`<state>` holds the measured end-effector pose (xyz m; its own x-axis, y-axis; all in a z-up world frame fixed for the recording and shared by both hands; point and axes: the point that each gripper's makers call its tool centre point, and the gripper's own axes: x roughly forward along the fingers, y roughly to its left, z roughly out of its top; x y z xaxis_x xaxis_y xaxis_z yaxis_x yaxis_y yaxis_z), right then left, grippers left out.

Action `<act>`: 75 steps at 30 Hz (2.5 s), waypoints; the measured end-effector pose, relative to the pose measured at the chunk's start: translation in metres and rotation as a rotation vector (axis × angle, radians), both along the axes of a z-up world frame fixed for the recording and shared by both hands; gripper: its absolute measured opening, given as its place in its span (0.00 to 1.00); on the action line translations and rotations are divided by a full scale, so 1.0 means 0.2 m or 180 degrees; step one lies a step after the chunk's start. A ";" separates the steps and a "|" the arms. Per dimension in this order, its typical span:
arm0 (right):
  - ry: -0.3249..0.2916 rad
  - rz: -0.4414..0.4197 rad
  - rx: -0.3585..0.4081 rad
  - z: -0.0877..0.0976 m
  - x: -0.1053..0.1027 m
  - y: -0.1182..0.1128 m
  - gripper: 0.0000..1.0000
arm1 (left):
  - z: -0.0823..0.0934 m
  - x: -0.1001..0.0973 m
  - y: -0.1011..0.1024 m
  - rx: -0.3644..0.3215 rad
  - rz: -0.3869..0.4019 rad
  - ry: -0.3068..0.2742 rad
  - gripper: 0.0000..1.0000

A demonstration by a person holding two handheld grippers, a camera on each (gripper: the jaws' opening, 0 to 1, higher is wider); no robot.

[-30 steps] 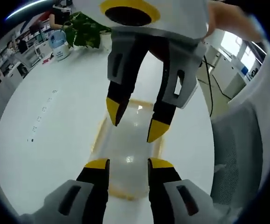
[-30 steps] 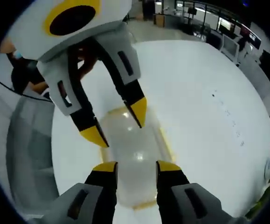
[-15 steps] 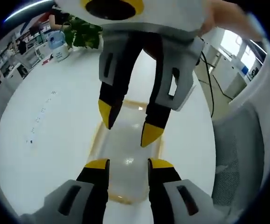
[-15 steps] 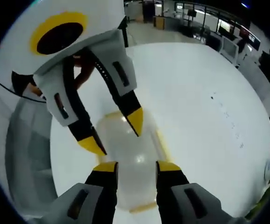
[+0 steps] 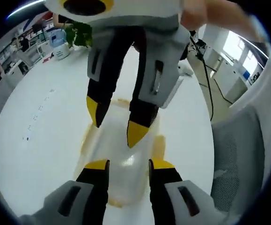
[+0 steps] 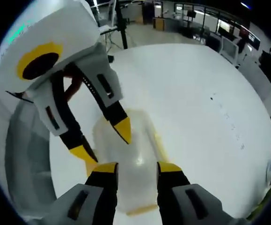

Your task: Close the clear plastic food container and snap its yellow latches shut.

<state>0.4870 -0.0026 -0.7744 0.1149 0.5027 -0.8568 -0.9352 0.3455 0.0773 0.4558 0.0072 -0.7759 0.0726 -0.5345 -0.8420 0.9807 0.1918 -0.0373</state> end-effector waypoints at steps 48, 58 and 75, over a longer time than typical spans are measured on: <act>0.0026 0.0297 -0.0005 -0.06 0.10 0.07 0.41 | -0.04 -0.05 -0.01 0.0012 -0.0062 -0.0266 0.42; 0.0121 0.0373 -0.0014 -0.08 0.11 0.07 0.43 | -0.04 -0.04 -0.02 0.0007 0.0018 -0.0354 0.42; 0.0358 0.0788 -0.0145 -0.10 0.10 0.10 0.43 | -0.06 -0.03 -0.01 0.0109 0.0033 -0.0628 0.39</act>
